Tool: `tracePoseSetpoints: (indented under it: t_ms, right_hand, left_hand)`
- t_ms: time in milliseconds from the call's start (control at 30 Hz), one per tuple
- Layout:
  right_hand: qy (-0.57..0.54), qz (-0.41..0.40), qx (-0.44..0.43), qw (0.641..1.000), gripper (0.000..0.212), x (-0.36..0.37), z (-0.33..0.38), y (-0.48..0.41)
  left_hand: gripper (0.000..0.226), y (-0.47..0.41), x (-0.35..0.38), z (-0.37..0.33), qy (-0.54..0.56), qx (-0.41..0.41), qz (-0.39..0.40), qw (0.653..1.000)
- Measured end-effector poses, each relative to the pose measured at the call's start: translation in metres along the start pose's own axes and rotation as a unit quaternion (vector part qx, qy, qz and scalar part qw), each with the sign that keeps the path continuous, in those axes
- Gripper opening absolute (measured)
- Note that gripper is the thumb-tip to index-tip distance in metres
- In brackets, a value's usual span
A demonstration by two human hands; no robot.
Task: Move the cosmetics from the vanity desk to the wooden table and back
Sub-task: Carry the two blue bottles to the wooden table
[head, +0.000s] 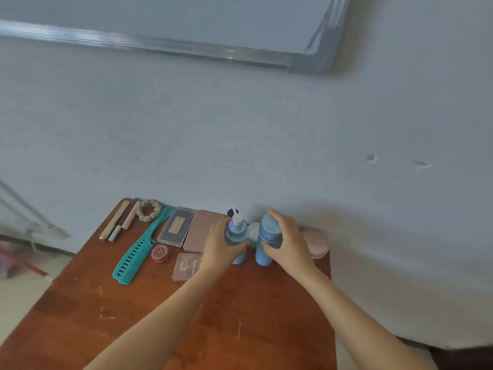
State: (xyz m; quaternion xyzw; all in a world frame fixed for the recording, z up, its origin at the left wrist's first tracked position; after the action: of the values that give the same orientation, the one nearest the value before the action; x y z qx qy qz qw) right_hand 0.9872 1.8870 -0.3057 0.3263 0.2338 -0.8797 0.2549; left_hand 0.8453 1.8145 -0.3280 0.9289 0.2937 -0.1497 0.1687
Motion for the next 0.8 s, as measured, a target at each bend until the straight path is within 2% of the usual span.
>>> tracePoseSetpoints:
  t_ms: [133, 333, 433, 567, 800]
  right_hand:
    - [0.012, -0.019, 0.029, 0.999, 0.086, -0.003, 0.000, 0.012]
    - [0.091, -0.114, 0.099, 0.984, 0.086, -0.026, 0.009, 0.061]
    - [0.134, -0.160, 0.151, 0.966, 0.084, -0.036, 0.021, 0.093]
    - [0.168, -0.178, 0.240, 0.939, 0.081, -0.024, 0.046, 0.144]
    - [0.187, -0.208, 0.381, 0.881, 0.075, -0.007, 0.105, 0.263]
  left_hand:
    - [0.058, -0.001, 0.001, 0.003, -0.010, 0.011, 0.031, 0.999]
    - [0.073, 0.003, -0.010, 0.011, -0.062, 0.070, 0.087, 0.992]
    - [0.070, 0.012, -0.029, 0.012, -0.074, 0.114, 0.102, 0.986]
    - [0.053, 0.035, -0.054, 0.004, -0.086, 0.220, 0.133, 0.962]
    - [0.035, 0.110, -0.026, -0.003, -0.116, 0.353, 0.273, 0.887]
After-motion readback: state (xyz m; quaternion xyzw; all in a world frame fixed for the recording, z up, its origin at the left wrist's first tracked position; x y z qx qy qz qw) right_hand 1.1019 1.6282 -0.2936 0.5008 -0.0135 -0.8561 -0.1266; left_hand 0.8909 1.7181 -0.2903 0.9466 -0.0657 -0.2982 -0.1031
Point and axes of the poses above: each hand's wrist, its own y-axis away from the middle knuckle, its own x-axis out of the palm, z = x × y, the point moved 8 cm from there along -y, towards the middle knuckle, and after that the axes turned 9 degrees about -x, right-handed, at the moved point
